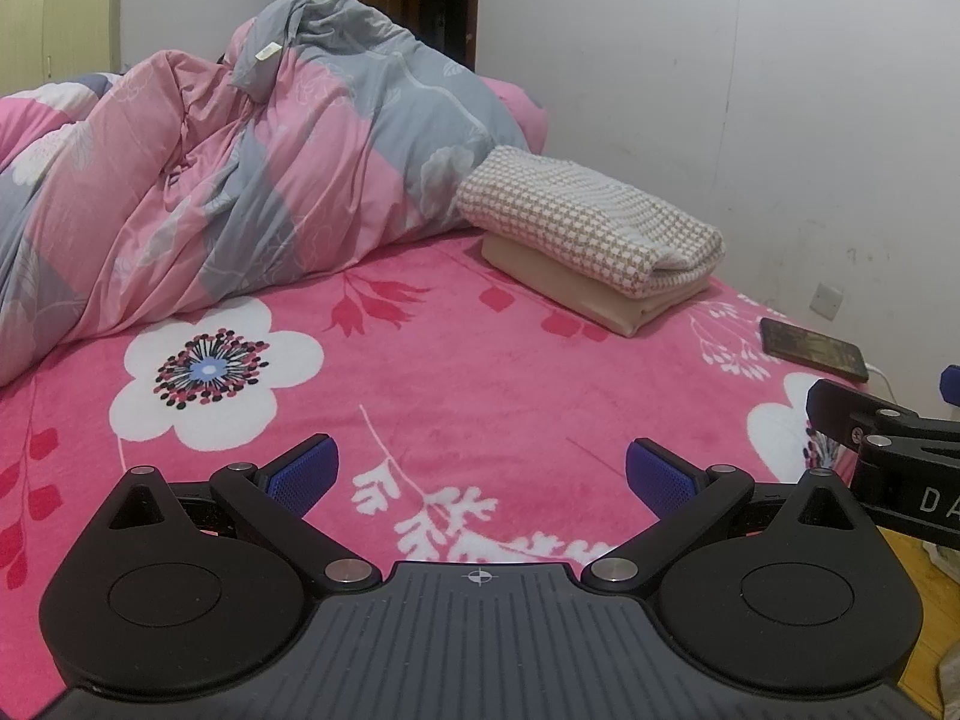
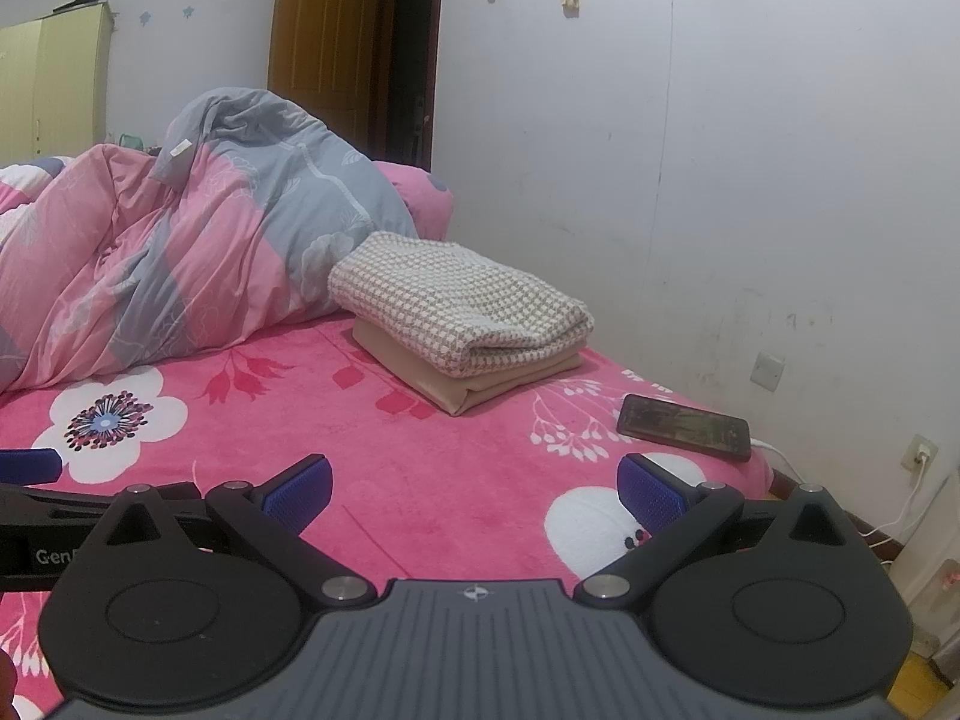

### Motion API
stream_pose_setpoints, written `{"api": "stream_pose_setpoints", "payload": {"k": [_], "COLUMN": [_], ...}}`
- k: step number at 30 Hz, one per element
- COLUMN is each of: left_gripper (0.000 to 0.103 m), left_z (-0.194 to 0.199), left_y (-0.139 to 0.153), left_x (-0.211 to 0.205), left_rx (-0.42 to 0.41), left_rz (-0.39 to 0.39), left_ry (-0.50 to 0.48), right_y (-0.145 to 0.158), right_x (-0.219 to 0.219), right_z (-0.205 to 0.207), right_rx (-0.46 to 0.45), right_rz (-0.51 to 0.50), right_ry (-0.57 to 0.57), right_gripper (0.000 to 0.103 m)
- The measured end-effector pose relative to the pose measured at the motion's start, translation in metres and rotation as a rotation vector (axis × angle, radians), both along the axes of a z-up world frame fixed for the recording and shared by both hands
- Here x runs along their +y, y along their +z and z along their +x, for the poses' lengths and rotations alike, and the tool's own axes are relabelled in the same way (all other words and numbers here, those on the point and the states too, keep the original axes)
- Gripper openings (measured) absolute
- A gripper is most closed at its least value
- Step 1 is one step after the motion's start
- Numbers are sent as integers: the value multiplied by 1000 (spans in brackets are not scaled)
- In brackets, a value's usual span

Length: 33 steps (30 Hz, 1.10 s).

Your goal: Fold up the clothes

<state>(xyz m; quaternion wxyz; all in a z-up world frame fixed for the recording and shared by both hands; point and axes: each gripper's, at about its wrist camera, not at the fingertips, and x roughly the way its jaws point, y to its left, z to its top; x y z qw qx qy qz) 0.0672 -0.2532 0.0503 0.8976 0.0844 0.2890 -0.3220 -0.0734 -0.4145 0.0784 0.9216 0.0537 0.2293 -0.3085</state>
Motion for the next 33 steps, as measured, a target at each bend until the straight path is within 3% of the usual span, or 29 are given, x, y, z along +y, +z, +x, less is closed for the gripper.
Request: {"api": "stream_pose_setpoints", "payload": {"k": [33], "left_gripper": [103], "left_z": [-2], "left_y": [-1], "left_x": [0], "left_rx": [4], "left_rz": [1], "left_ry": [0], "right_y": [-2], "right_x": [0], "right_z": [-2], "right_rx": [3], "right_rz": [6], "right_ry": [-5], "right_gripper": [103]}}
